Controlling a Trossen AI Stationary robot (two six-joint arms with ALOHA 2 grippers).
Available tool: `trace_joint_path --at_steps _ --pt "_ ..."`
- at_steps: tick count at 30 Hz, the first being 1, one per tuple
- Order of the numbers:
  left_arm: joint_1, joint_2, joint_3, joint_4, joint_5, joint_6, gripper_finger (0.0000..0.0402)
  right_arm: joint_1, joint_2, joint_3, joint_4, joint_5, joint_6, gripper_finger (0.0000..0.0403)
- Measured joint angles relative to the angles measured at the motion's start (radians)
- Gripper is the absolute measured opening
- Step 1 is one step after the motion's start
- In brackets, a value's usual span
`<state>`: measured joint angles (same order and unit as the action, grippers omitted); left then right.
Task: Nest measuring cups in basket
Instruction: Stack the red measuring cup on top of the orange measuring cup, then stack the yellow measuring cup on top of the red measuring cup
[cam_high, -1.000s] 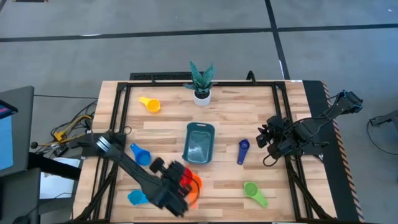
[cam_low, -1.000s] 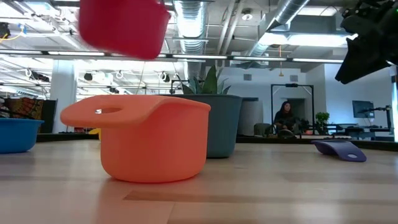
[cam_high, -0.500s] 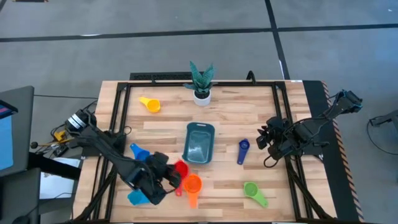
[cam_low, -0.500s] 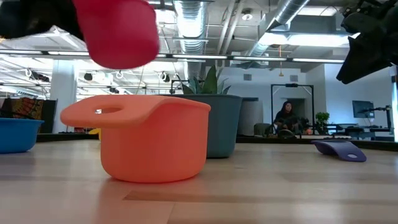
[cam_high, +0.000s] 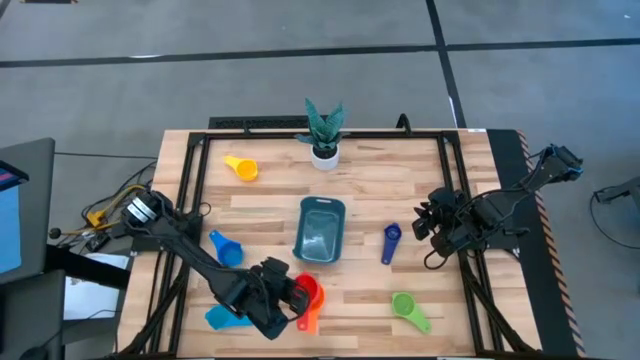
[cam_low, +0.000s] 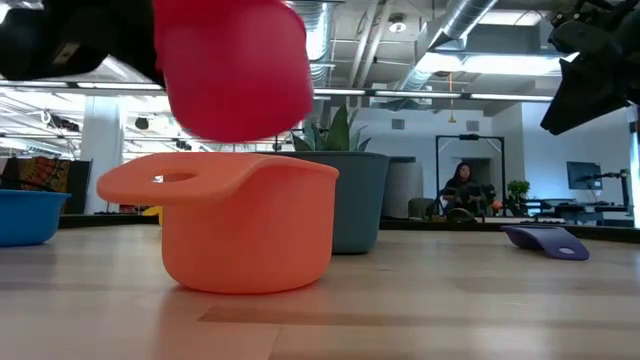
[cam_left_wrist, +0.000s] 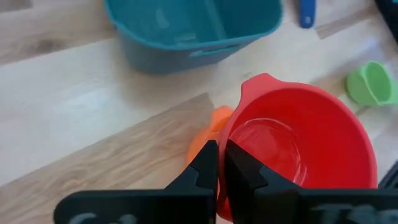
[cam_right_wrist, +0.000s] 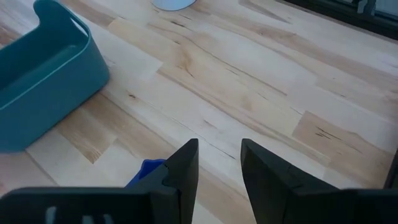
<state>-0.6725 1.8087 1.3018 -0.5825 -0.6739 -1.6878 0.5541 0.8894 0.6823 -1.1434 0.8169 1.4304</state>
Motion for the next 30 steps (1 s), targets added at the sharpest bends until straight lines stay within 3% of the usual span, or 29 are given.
trace_joint_path --at_steps 17,30 --pt "0.000 0.038 0.003 -0.015 0.008 -0.010 0.0061 0.000 0.000 0.000 0.001 0.000 -0.009 0.0148" --pt "0.001 0.027 0.002 -0.056 0.060 0.029 0.0079 0.000 0.000 0.000 0.001 0.002 -0.014 0.0152"
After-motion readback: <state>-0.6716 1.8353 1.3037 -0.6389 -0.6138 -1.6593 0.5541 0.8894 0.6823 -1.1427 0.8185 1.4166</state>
